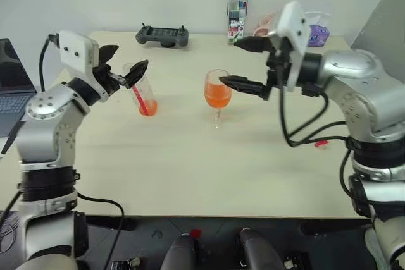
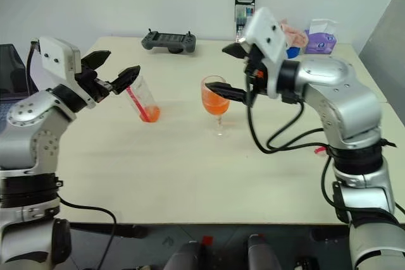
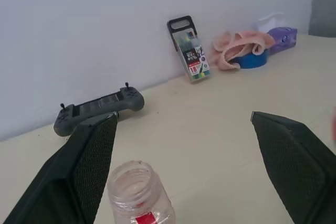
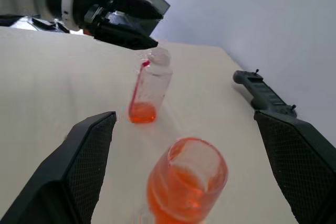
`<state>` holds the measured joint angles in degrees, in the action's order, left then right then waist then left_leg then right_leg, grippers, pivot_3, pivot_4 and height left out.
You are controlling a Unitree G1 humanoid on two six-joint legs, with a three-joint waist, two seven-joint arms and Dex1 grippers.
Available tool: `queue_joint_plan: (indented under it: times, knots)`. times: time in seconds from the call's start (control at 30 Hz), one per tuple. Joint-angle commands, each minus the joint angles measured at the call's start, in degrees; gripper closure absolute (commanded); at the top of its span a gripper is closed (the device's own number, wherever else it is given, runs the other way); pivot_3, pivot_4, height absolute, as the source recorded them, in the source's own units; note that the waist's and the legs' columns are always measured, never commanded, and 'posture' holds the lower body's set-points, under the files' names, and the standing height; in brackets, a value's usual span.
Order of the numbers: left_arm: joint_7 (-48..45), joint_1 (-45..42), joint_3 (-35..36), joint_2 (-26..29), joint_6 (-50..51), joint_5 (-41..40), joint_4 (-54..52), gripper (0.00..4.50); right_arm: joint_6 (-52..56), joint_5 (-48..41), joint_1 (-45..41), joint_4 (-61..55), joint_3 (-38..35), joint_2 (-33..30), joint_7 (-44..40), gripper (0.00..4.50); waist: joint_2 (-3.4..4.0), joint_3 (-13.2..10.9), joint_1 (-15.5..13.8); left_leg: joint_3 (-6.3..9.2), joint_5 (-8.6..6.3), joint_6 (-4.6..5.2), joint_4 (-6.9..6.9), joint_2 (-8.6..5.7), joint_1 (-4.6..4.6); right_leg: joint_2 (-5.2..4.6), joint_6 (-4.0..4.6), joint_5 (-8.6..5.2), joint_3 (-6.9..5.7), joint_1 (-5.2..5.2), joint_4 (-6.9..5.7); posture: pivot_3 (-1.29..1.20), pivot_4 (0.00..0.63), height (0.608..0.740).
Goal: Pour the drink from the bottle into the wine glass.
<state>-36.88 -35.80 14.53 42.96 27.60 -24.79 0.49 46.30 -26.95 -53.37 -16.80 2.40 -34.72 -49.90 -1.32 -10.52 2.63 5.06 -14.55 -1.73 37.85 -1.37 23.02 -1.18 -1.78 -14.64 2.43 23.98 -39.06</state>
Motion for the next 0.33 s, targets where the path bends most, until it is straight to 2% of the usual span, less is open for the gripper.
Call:
queue_joint_plan:
  times: [0.03,0.13,0.33]
  knots:
    - [-6.2,-3.4,-0.5,2.8,2.8,-3.5,-2.5,0.12,2.9,-5.3,2.5,-4.9,-5.8,-3.0,-0.8,0.00,-0.01,0.0,-0.2,0.03,0.00,0.00,0.01,0.01,0.01,0.02,0.00,0.00,-0.04,-0.02,0.01,0.00,0.150,0.740]
    - [-12.6,-4.1,-3.7,5.1,4.7,-3.9,-2.2,0.12,4.7,-6.5,5.5,-6.0,-7.3,-5.4,0.1,0.00,-0.01,0.0,-0.4,-0.04,0.00,0.00,0.01,0.02,0.01,0.03,0.00,0.00,-0.02,-0.04,0.04,0.00,0.150,0.740]
    - [-18.8,-6.6,-7.5,6.2,6.2,-3.3,-0.6,0.12,5.2,-7.5,9.5,-6.6,-8.9,-7.7,1.7,0.00,0.00,0.0,-0.7,-0.27,0.00,0.00,0.01,0.04,0.00,0.06,-0.01,-0.01,0.03,-0.02,0.03,0.00,0.150,0.740]
